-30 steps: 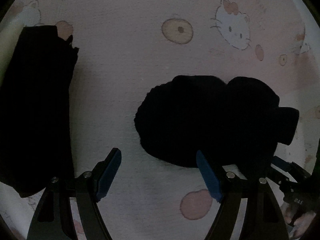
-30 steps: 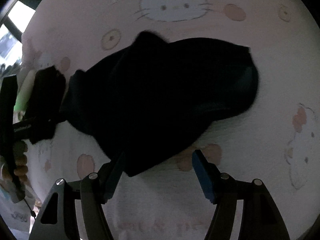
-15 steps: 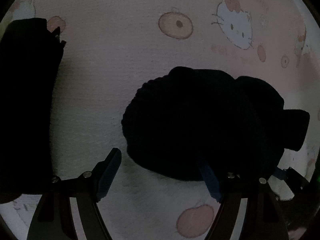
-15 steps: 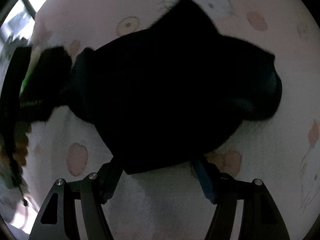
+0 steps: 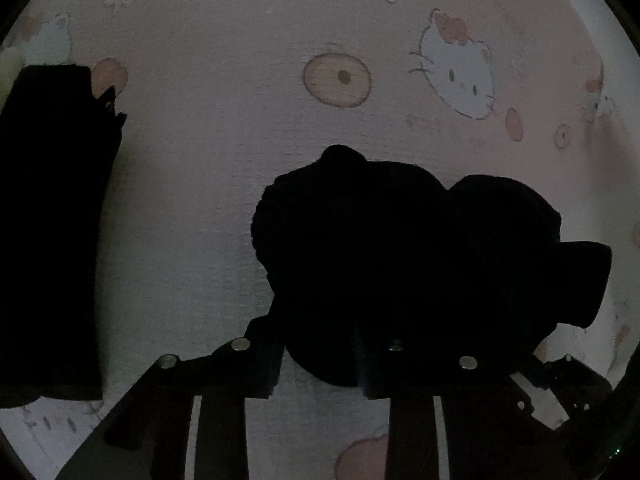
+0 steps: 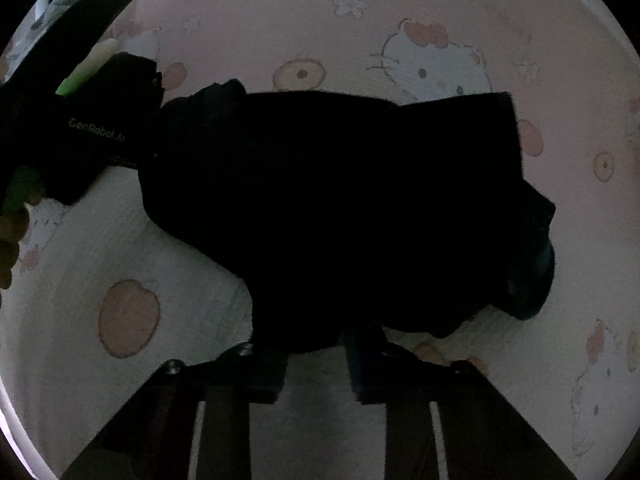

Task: Fold clothes

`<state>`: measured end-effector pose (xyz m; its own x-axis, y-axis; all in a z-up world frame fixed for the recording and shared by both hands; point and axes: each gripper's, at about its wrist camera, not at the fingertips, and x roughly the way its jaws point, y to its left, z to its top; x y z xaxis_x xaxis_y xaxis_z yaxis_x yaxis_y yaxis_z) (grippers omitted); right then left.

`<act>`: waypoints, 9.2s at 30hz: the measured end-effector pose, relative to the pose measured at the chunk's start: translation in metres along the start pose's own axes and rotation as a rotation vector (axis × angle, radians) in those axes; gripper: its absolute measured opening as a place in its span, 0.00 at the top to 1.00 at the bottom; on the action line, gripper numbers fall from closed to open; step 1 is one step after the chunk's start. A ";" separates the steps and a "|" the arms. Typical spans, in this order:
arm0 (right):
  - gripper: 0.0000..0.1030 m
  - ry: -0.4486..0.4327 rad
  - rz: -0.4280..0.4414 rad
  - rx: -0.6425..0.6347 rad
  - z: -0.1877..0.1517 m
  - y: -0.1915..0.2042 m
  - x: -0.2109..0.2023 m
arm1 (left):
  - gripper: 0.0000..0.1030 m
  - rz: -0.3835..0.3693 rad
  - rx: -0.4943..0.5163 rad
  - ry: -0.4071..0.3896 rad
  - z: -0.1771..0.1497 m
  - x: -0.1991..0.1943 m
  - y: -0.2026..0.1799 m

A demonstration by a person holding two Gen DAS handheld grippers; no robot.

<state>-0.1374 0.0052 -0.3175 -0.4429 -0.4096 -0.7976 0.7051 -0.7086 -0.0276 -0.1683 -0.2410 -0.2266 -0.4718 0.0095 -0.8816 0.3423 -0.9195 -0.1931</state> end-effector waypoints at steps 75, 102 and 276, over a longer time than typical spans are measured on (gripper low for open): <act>0.45 0.000 0.224 0.465 0.048 -0.134 -0.040 | 0.75 -0.342 -0.097 0.069 0.038 0.011 0.023; 0.92 0.061 0.272 0.584 0.067 -0.125 0.014 | 0.77 -0.399 -0.201 0.151 0.033 0.030 0.015; 0.94 0.154 0.249 0.407 -0.021 -0.031 -0.051 | 0.87 -0.235 -0.042 0.021 -0.076 -0.062 0.046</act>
<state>-0.1249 0.0599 -0.2884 -0.1806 -0.5269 -0.8305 0.4924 -0.7794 0.3874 -0.0618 -0.2541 -0.2131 -0.5258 0.2297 -0.8190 0.2590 -0.8739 -0.4114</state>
